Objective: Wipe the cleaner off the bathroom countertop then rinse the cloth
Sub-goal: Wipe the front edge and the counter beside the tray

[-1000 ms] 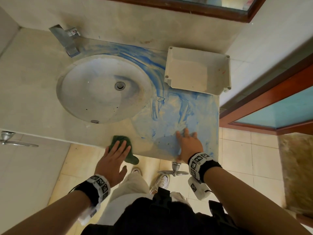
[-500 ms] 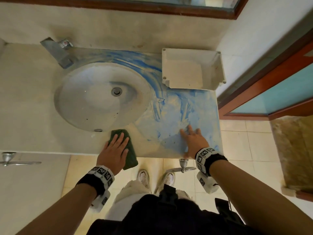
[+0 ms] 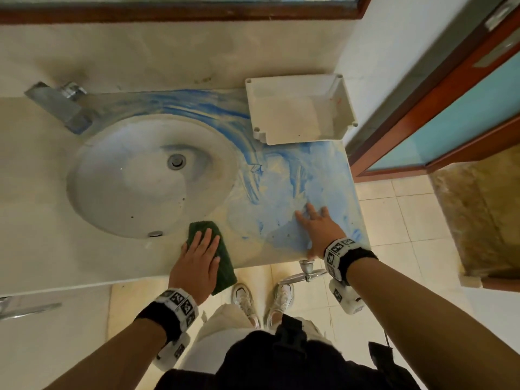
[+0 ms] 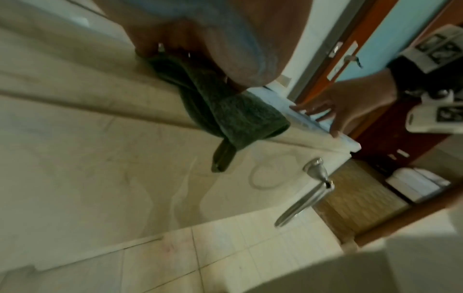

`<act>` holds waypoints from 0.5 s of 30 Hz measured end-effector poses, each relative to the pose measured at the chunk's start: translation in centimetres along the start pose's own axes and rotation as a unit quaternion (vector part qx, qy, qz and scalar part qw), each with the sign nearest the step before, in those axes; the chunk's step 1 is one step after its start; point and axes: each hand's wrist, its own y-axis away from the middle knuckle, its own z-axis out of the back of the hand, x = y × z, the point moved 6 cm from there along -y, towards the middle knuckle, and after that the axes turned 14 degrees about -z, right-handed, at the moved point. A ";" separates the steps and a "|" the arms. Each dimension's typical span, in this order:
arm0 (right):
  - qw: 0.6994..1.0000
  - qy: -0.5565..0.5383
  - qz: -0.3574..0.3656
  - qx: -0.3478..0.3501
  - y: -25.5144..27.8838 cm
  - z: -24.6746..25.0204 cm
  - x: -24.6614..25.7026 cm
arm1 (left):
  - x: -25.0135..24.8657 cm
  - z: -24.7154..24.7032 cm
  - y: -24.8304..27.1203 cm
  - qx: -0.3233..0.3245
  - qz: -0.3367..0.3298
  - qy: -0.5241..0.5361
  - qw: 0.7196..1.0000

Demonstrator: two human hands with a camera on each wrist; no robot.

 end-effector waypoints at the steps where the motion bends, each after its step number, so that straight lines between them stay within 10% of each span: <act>1: 1.000 -0.002 -0.002 0.003 0.0 -0.1 0.0 | 0.0 -0.3 0.3 0.006 -0.002 0.006 1.000; 10: 1.000 0.003 -0.011 0.014 -0.1 0.0 0.1 | 0.2 2.1 -7.2 0.008 -0.057 -0.031 0.998; 15: 1.000 -0.004 -0.016 0.016 0.1 0.1 0.1 | -0.1 1.1 -2.9 0.033 -0.060 -0.044 0.997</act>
